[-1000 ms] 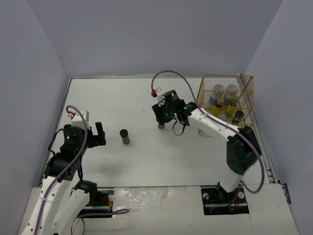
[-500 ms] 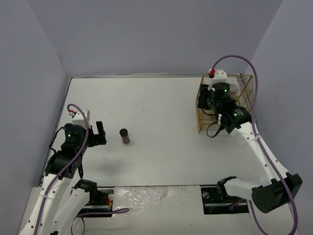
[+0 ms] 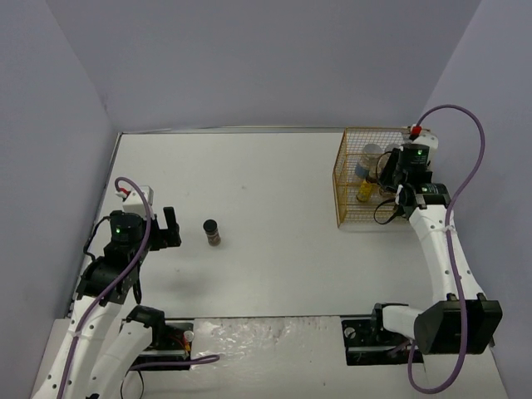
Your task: Organize the condiment bottles
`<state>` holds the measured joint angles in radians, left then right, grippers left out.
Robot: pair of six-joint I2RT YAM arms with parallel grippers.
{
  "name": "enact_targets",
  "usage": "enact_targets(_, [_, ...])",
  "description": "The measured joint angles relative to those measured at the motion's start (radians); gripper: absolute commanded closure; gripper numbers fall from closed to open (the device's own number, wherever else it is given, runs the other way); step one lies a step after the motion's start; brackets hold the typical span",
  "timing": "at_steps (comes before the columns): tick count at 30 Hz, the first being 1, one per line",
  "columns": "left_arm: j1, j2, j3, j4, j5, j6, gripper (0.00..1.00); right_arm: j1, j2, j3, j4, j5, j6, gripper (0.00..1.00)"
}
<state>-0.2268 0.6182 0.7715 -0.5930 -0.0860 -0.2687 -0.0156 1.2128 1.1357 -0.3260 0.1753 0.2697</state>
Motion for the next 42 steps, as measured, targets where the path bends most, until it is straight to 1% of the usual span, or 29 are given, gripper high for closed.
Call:
enact_targets(7, [0.0,0.0,0.0,0.0,0.0,0.0,0.03,-0.029,0.078,-0.062,0.055,-0.005,0.01,0.99])
enact_targets(12, [0.0,0.0,0.0,0.0,0.0,0.0,0.03,-0.029,0.144,-0.097,0.093,-0.008,0.028,0.89])
enact_targets(15, [0.0,0.0,0.0,0.0,0.0,0.0,0.03,-0.029,0.179,-0.107,0.116,-0.008,0.04,0.77])
enact_targets(16, [0.0,-0.001,0.0,0.0,0.0,0.0,0.03,-0.029,0.189,-0.11,0.122,-0.008,0.044,0.7])
enact_targets(24, [0.0,-0.001,0.0,0.0,0.0,0.0,0.03,-0.03,0.222,-0.117,0.129,-0.007,0.056,0.39])
enact_targets(30, [0.0,-0.001,0.0,0.0,0.0,0.0,0.03,-0.03,0.214,-0.128,0.123,-0.014,0.064,0.27])
enact_targets(34, [0.0,-0.001,0.0,0.0,0.001,0.0,0.03,-0.026,0.168,-0.118,0.106,-0.038,0.063,0.18])
enact_targets(37, [0.0,0.001,0.0,0.001,0.001,0.001,0.03,0.025,0.105,-0.075,0.078,-0.037,0.047,0.13])
enact_targets(40, [0.004,0.002,0.0,0.0,0.004,0.003,0.03,0.147,0.033,0.005,0.064,-0.037,0.005,0.11])
enact_targets(42, [0.006,0.003,0.0,0.0,0.004,0.004,0.03,0.235,0.008,0.075,0.081,-0.076,-0.034,0.09])
